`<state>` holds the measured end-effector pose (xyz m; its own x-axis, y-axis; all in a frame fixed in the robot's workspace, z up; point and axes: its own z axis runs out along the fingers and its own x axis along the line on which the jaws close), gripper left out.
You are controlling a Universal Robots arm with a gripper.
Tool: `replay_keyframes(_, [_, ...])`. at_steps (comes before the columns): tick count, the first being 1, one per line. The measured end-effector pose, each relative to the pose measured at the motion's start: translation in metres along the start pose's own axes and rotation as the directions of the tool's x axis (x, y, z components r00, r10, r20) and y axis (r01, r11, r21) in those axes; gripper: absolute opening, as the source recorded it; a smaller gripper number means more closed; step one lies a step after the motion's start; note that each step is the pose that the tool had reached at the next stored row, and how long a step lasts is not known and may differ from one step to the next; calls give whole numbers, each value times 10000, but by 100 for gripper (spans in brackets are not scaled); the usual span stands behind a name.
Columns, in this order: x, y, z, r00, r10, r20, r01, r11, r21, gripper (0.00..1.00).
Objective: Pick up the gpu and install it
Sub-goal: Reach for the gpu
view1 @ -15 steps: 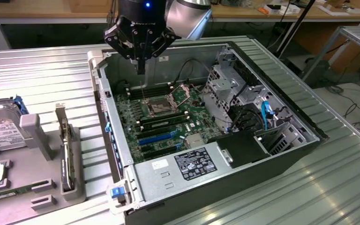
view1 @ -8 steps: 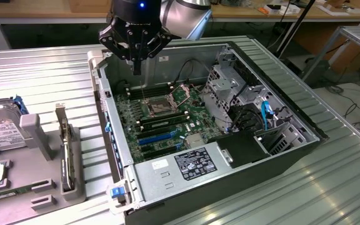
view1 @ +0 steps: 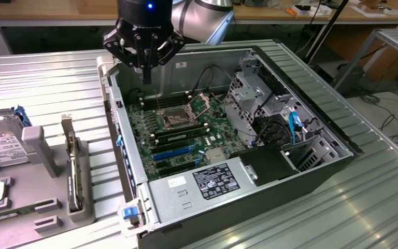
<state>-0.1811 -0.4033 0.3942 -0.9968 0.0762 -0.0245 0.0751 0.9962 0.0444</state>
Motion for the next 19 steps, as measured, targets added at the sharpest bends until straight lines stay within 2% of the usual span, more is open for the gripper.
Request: replay_keyframes(19, [126,-129,-9,10000,0,0,0,10000,0,11])
